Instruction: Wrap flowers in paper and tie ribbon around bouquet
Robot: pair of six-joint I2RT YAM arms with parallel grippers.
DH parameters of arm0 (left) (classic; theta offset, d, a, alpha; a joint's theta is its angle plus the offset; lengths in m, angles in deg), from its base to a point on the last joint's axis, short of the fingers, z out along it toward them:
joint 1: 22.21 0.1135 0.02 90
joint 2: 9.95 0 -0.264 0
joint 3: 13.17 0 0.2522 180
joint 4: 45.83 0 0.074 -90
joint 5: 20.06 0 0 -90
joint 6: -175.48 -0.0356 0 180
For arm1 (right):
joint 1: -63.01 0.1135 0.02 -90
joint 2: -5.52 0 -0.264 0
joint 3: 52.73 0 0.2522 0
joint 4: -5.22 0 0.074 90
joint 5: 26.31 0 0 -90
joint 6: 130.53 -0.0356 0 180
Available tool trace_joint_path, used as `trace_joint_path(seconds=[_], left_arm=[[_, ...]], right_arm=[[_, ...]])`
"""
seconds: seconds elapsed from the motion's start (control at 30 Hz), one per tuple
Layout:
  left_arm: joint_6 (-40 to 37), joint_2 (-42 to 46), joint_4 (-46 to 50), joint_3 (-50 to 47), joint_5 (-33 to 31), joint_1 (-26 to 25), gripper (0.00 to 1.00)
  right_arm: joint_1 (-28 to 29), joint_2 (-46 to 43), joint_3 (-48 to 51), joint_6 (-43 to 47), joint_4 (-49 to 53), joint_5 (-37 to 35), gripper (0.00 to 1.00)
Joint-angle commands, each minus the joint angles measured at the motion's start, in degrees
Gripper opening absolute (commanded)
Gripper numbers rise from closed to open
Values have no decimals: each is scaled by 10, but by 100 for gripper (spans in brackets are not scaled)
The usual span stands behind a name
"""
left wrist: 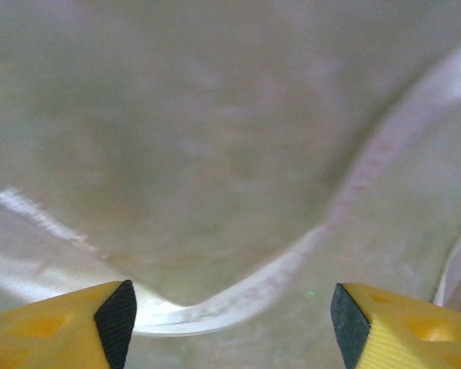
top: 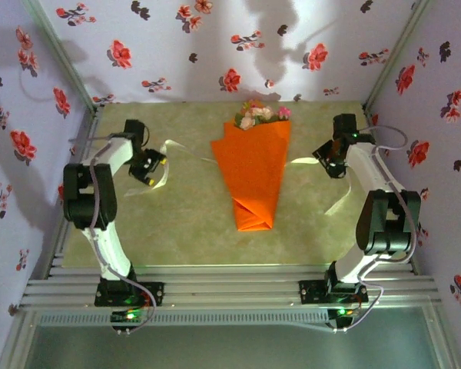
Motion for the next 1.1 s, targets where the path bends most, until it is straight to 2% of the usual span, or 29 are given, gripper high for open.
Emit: trace_joint_path(seconds=[0.0, 0.03, 0.1, 0.2, 0.23, 0.37, 0.4, 0.47, 0.6, 0.73, 0.8, 0.93, 1.07], left_arm=[[-159, -19, 79, 51, -74, -37, 74], [-180, -30, 95, 63, -95, -47, 77], [-210, -54, 112, 78, -109, -59, 77], [-228, -94, 130, 93, -111, -69, 66], [-228, -103, 129, 93, -111, -70, 57], [-220, -78, 95, 61, -115, -74, 3], [-222, -55, 76, 44, -123, -80, 0], [-222, -8, 54, 15, -123, -91, 0], [-203, 94, 75, -16, -91, -122, 0], [-151, 197, 86, -33, -3, -148, 0], [-116, 232, 69, -22, 54, -152, 0], [-9, 232, -26, 27, 186, -168, 0], [85, 162, -97, 109, 242, -208, 0]], right_arm=[[6, -33, 14, 6, 17, 0, 54], [6, -36, 18, 5, 17, 3, 53], [10, -42, 23, 4, 15, 7, 53], [17, -48, 31, 1, 15, 8, 50], [21, -50, 31, 1, 14, 9, 49], [52, -56, 19, 25, 4, 9, 45], [68, -53, 11, 36, 3, 10, 42], [102, -43, -4, 57, -1, 32, 34], [194, -10, -15, 72, 1, 79, 20], [288, 28, 13, 45, -45, 113, 11], [313, 54, 21, 33, -66, 122, 9], [329, 115, 25, 17, -99, 155, 4], [330, 120, 28, 36, -112, 156, 5]])
